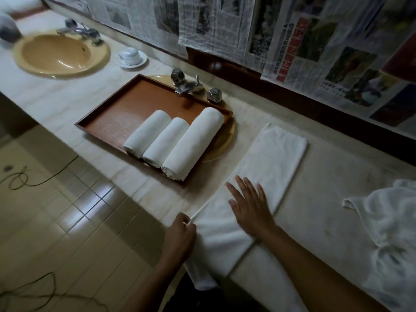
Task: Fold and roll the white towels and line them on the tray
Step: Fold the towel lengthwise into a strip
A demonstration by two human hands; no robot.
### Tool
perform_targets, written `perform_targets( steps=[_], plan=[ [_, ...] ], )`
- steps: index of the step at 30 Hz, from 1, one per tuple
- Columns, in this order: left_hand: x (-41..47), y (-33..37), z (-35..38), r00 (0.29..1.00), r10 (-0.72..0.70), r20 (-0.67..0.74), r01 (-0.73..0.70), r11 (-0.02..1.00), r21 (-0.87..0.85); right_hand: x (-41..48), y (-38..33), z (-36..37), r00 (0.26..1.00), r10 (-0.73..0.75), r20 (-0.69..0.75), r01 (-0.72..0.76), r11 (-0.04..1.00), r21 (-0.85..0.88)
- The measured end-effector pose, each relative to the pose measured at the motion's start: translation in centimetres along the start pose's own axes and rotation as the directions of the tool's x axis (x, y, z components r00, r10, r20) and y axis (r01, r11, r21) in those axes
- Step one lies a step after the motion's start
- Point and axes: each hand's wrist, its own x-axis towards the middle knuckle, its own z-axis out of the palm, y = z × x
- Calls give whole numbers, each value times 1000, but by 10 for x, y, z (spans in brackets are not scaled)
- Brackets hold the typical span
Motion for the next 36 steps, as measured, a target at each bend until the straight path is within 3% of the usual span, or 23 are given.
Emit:
perform_targets(
  steps=[3, 11, 16, 21, 24, 26, 28, 31, 32, 36],
  plan=[
    [-1, -9, 3, 996, 39, -74, -41, 999, -31, 1, 0, 3, 1000, 5, -6, -6, 1000, -15],
    [0, -12, 3, 996, 64, -68, -66, 997, -30, -1, -21, -6, 998, 65, -6, -65, 998, 7],
    [0, -10, 1, 997, 68, -39, -69, 997, -20, -40, -66, 11, 992, -103, -73, 107, 993, 58],
    [-9, -16, -13, 987, 120, 108, -139, 970, 198, -43, -60, 12, 995, -90, -30, 91, 995, 49],
    [-14, -40, -24, 987, 121, 102, -145, 947, 288, -44, -61, 11, 995, -96, -22, 97, 994, 50],
    [-11, -57, -32, 987, 107, 120, -130, 969, 211, -44, -62, 10, 995, -94, -33, 95, 994, 50],
    [-8, -63, -40, 982, 72, 177, -73, 997, -1, -44, -64, 7, 995, -96, -22, 97, 994, 39],
    [-12, -58, -44, 967, 26, 253, 44, 963, -266, -43, -64, 6, 996, -90, 15, 90, 995, 34],
    [-15, -59, -44, 963, 37, 267, 40, 959, -279, -43, -64, 6, 996, -87, 23, 86, 996, 32],
    [-20, -81, -48, 969, 146, 201, -139, 989, -45, -43, -67, 4, 997, -73, 39, 72, 997, 20]
  ],
)
